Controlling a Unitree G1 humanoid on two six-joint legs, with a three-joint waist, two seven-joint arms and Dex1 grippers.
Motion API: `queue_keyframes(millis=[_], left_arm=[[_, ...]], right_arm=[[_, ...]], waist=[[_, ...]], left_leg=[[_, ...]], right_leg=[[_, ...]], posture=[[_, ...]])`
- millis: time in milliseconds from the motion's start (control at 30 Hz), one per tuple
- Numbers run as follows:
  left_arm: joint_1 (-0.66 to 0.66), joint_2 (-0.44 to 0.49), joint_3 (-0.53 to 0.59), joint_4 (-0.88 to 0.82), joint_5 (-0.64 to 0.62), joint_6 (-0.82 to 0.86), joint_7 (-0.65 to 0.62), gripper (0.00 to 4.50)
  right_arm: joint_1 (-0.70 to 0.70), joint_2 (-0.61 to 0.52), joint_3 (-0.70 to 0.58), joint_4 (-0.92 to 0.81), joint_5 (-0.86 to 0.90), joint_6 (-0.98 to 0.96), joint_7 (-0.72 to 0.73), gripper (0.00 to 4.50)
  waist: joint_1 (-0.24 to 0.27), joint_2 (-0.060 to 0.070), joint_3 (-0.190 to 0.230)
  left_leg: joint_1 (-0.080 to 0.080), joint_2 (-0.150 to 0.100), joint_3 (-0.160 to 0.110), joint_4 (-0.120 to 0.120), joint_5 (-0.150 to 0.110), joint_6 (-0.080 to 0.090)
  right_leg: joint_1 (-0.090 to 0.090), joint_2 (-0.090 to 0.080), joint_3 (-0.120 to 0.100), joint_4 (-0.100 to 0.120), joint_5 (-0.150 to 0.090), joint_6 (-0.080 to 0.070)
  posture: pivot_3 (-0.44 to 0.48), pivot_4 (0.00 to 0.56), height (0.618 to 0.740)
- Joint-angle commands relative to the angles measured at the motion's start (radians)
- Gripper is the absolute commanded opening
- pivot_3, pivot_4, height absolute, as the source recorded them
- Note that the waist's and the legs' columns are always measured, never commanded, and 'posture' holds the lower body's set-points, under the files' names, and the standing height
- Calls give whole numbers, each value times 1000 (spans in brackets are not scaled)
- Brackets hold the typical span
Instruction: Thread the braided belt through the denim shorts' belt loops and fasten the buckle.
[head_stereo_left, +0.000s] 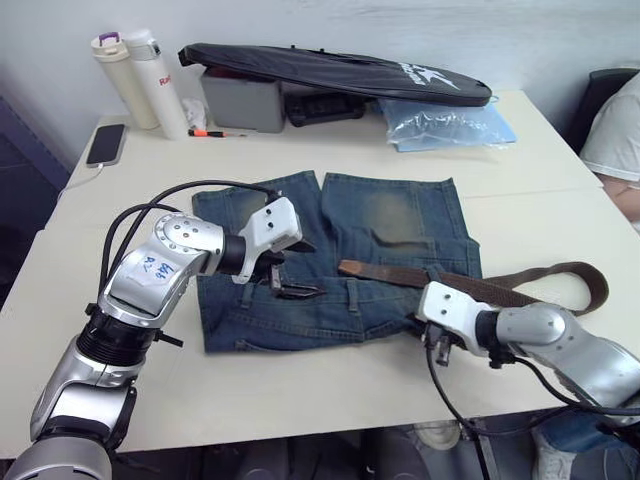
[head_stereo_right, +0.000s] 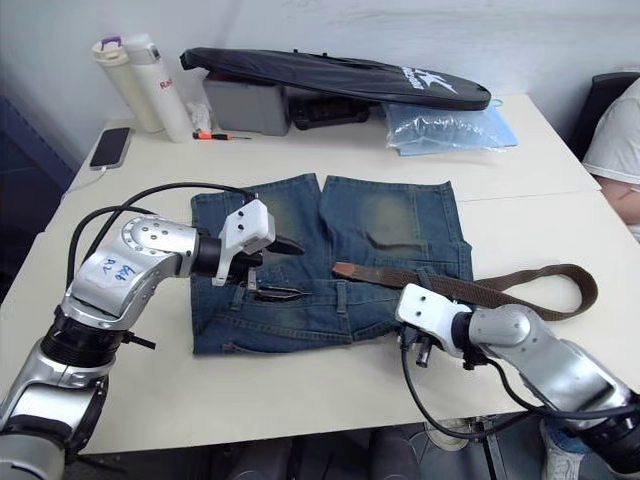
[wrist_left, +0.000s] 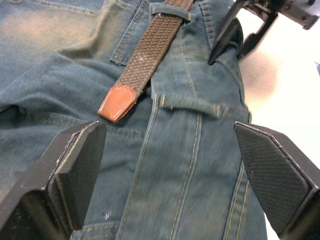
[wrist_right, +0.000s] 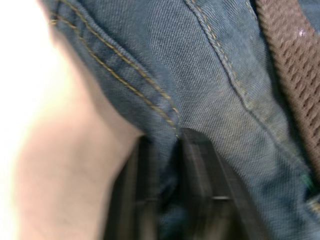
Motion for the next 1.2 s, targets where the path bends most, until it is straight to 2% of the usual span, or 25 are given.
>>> queue_keyframes(millis=[33, 167, 267, 433, 500, 533, 600, 633, 667, 733, 767, 833, 867, 933, 1000, 1100, 1167, 1200], left_arm=[[-19, -9, 2, -9, 4, -19, 3, 4500], [-21, -24, -4, -1, 9, -27, 0, 4500], [-26, -33, -12, 10, 17, -38, -5, 4500], [-38, -48, -24, 31, 20, -56, -8, 4500], [-41, -51, -26, 34, 18, -58, -9, 4500], [-41, -52, -26, 35, 19, -59, -10, 4500], [-41, -53, -27, 38, 19, -62, -12, 4500], [-41, -53, -27, 41, 20, -65, -13, 4500], [-41, -53, -27, 44, 20, -67, -14, 4500], [-44, -55, -25, 52, 18, -72, -18, 4500], [-45, -56, -25, 56, 18, -74, -19, 4500], [-50, -60, -23, 66, 17, -79, -21, 4500], [-53, -63, -23, 70, 16, -81, -20, 4500], [-61, -78, -9, 77, 9, -73, -5, 4500], [-64, -91, 13, 72, -10, -52, 10, 4500], [-69, -111, 60, 63, -43, -10, 37, 4500], [-73, -118, 80, 61, -52, 5, 53, 4500], [-75, -123, 95, 59, -59, 11, 65, 4500]], right_arm=[[47, -96, -65, 119, -127, -207, 94, 32], [52, -140, -110, 339, -236, -487, 147, 32], [35, -111, -127, 466, -279, -619, 154, 32], [49, -80, -158, 489, -269, -663, 196, 32], [57, -77, -186, 477, -273, -674, 197, 1025], [62, -80, -208, 470, -262, -665, 204, 1359], [82, -80, -291, 431, -175, -586, 229, 2299], [95, -89, -342, 404, -121, -534, 252, 2923], [105, -93, -378, 384, -90, -497, 268, 3215], [143, -106, -503, 315, 36, -359, 326, 4135], [162, -106, -552, 285, 73, -311, 343, 4439], [180, -78, -624, 238, 123, -234, 331, 4439], [168, -49, -650, 217, 170, -167, 296, 4439], [122, 26, -700, 162, 378, 71, 184, 4439], [60, 152, -748, 133, 565, 280, -23, 4439], [-2, 326, -806, 138, 810, 478, -324, 4439], [-17, 395, -829, 149, 956, 556, -493, 4439], [-12, 444, -831, 166, 1052, 557, -632, 4439]], waist=[[3, 1, 0], [-2, 1, 0], [-3, 1, 0], [-3, 1, 0], [-2, 1, 0], [-2, 1, 0], [-2, 2, 0], [-3, 2, 0], [-3, 2, 1], [-3, 4, 1], [-3, 4, 2], [-3, 5, 3], [-3, 5, 3], [-3, 3, 3], [-6, 2, 3], [-5, 4, 3], [-3, 6, 2], [-2, 7, 2]], left_leg=[[0, -1, 0, 1, 0, -1], [-1, -1, 3, 1, 0, -1], [0, -1, 4, 1, 1, -3], [1, 0, 4, 1, 2, -4], [1, 0, 4, 1, 3, -6], [1, 0, 4, 1, 3, -6], [1, 0, 4, 1, 3, -7], [1, 0, 4, 1, 3, -7], [1, 0, 4, 1, 3, -7], [1, 0, 4, 1, 3, -7], [1, 0, 4, 1, 3, -7], [1, 0, 4, 1, 3, -7], [1, 0, 4, 1, 3, -7], [2, 0, 4, 1, 3, -7], [2, 1, 3, 2, 3, -7], [1, 1, 3, 2, 4, -9], [1, 1, 3, 1, 4, -9], [1, 1, 3, 1, 4, -8]], right_leg=[[0, -1, 0, -1, 0, 0], [2, -1, 2, -7, 1, -2], [2, -1, 3, -7, 2, 0], [2, 0, 3, -5, 4, 4], [2, 0, 3, -4, 4, 4], [2, 0, 3, -4, 4, 4], [2, 0, 3, -5, 5, 4], [2, 0, 3, -5, 5, 4], [2, 0, 3, -5, 5, 5], [2, 0, 3, -4, 5, 5], [2, 0, 3, -4, 5, 5], [2, 0, 3, -3, 5, 5], [2, 0, 3, -3, 5, 5], [2, 0, 3, -3, 5, 5], [3, 0, 3, -2, 5, 4], [2, 0, 3, 1, 5, 3], [1, 0, 3, 2, 5, 3], [1, 0, 2, 3, 5, 3]], posture=[[0, 150, 740], [0, 150, 740], [0, 150, 740], [0, 150, 740], [0, 150, 740], [0, 150, 740], [0, 150, 740], [0, 150, 740], [0, 150, 740], [0, 150, 740], [0, 150, 740], [0, 150, 740], [0, 150, 740], [0, 150, 740], [0, 150, 740], [0, 150, 740], [0, 150, 740], [0, 150, 740]])
